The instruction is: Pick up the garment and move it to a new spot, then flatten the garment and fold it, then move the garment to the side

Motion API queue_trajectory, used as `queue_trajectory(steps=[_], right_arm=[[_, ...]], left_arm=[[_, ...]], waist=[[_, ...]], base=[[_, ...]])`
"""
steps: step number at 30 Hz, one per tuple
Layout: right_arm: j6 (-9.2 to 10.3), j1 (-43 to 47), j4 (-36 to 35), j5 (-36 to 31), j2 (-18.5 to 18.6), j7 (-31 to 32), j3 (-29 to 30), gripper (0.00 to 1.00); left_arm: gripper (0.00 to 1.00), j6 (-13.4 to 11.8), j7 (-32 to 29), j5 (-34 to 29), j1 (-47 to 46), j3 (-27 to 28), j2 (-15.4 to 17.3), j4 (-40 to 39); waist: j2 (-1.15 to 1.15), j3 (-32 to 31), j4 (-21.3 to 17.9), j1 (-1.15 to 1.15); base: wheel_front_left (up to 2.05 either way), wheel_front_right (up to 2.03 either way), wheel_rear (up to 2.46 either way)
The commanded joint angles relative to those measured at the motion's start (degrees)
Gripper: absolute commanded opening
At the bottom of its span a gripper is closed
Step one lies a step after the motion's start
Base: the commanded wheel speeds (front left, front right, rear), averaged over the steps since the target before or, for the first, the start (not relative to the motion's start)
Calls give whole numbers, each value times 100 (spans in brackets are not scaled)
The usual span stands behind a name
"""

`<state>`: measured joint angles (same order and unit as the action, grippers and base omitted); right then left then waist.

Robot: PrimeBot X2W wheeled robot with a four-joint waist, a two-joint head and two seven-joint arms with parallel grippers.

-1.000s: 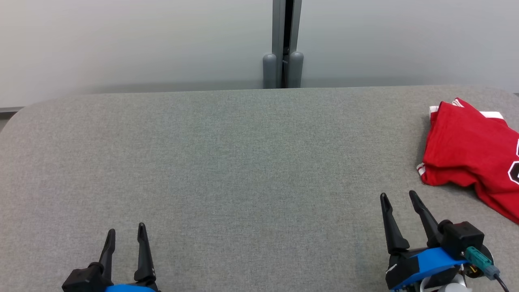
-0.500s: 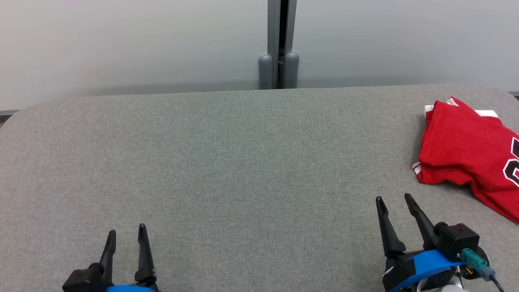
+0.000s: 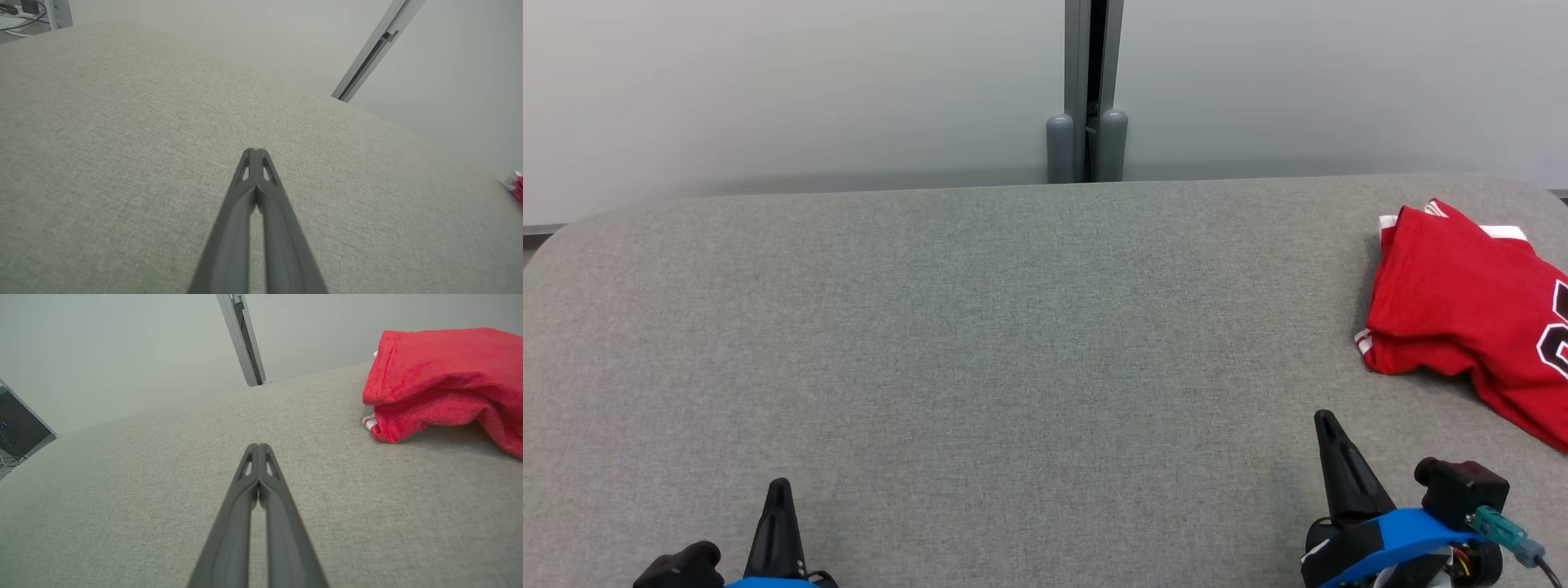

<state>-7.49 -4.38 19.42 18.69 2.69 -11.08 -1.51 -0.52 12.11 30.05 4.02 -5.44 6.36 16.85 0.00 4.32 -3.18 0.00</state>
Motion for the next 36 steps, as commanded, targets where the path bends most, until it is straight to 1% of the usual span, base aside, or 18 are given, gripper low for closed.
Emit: queue_trajectory(steps=[1, 18, 36], right_arm=[[0, -68, -110, 184, 26, 29, 28, 0], [0, -105, -216, 1856, 55, 398, 175, 0], [0, -138, -311, 3301, 70, 732, 315, 0]], left_arm=[[0, 27, -25, 137, -160, 71, 2, -90], [0, 208, -444, 1530, -373, 330, -74, -143], [0, 362, -812, 2745, -552, 563, -148, -186]], waist=[[0, -2, 3, 0], [0, -63, 49, 0], [0, -127, 98, 0]], base=[[0, 0, 0], [0, 0, 0], [0, 0, 0]])
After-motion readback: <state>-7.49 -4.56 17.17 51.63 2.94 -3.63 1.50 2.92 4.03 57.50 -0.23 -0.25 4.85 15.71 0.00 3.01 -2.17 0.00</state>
